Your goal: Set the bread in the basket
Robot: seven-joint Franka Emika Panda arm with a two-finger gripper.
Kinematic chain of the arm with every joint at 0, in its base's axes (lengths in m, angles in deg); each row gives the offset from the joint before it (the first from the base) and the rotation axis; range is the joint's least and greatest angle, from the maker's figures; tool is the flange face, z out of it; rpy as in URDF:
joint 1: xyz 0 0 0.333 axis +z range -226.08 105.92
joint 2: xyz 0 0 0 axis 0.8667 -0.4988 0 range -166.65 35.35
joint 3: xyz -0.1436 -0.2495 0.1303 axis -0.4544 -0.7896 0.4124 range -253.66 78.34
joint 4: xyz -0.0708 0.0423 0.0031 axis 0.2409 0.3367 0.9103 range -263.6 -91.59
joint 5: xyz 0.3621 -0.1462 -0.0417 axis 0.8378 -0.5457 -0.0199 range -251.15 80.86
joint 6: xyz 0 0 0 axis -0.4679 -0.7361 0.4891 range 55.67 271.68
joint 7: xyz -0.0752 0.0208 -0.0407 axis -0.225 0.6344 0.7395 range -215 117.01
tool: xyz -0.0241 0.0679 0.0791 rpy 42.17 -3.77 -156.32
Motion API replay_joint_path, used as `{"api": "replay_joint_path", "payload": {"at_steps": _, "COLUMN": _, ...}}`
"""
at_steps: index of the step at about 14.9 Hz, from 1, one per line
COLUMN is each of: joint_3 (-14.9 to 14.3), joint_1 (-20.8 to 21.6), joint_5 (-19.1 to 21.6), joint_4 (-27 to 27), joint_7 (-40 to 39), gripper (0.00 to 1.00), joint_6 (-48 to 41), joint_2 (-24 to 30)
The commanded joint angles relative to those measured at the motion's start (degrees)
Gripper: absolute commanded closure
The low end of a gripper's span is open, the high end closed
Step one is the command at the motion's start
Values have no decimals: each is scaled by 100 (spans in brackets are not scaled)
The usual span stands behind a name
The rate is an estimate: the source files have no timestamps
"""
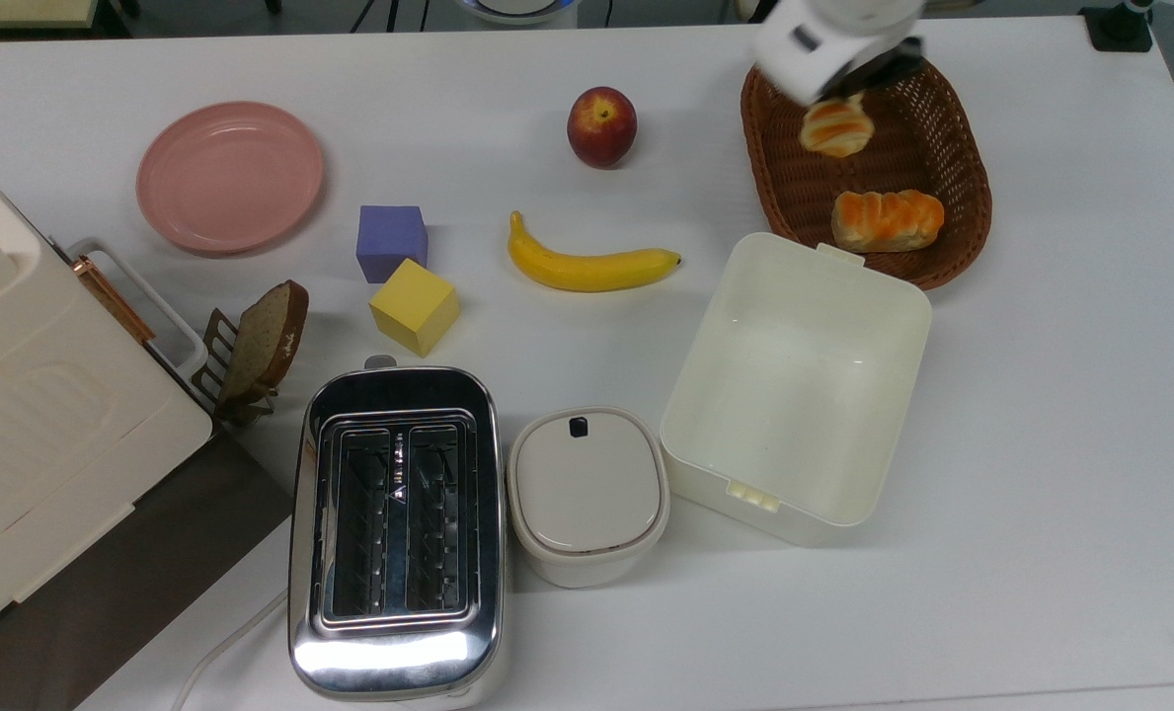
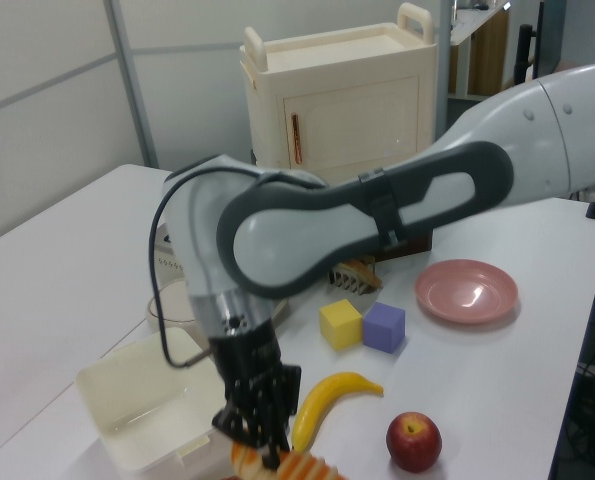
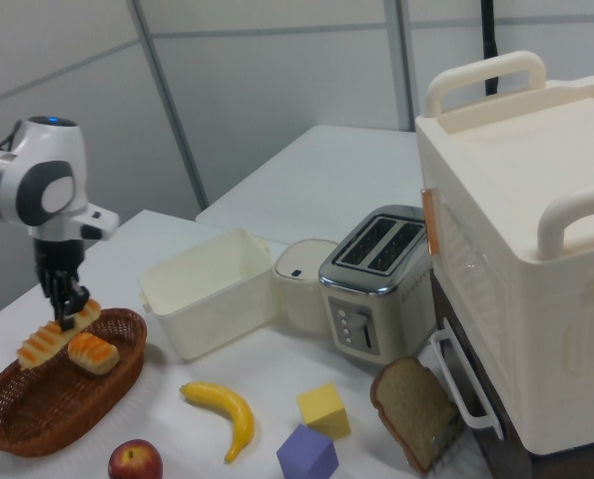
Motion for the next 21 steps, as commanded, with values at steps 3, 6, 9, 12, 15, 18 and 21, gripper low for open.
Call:
{"api": "replay_joint_path", "payload": {"at_steps": 3, "joint_3": 207, "joint_1": 182, "joint_5": -403, "joint_4": 3, "joint_7": 577, "gripper": 0, "joint_6": 143, "joint_2": -42}}
{"api": "replay_joint_path", "payload": {"at_steps": 6, "joint_3": 215, "joint_1": 217, "joint_5": -560, "joint_4": 12, "joint_7": 559, "gripper": 0, "joint_6": 73, "joint_2": 45}}
{"api": "replay_joint_path", "payload": {"at_steps": 9, "joint_3": 259, "joint_1": 147, "joint_5": -1069, "joint_4": 21, "joint_7": 463, "gripper": 0, "joint_6": -278, "joint_2": 124}}
{"api": "replay_joint_path", "payload": {"at_steps": 12, "joint_3": 207, "joint_1": -352, "joint_5": -1851, "joint_4": 30, "joint_7": 122, "gripper": 0, "joint_6": -769, "joint_2": 527}}
{"api": "replay_joint_path", "payload": {"at_steps": 15, "joint_3": -300, "joint_1": -644, "joint_5": -1862, "joint_4": 39, "joint_7": -572, "gripper": 0, "joint_6": -938, "joint_2": 967}}
{"api": "replay_joint_path", "payload": {"at_steps": 18, "joint_3": -1268, "joint_1": -662, "joint_5": -1739, "joint_4": 47, "joint_7": -1531, "gripper": 0, "joint_6": -938, "joint_2": 1091}}
{"api": "replay_joint_path", "payload": {"at_steps": 21, "joint_3": -1585, "joint_1": -847, "joint_5": -1739, "joint_4": 56, "joint_7": -1804, "gripper": 0, "joint_6": -938, "joint_2": 1091}}
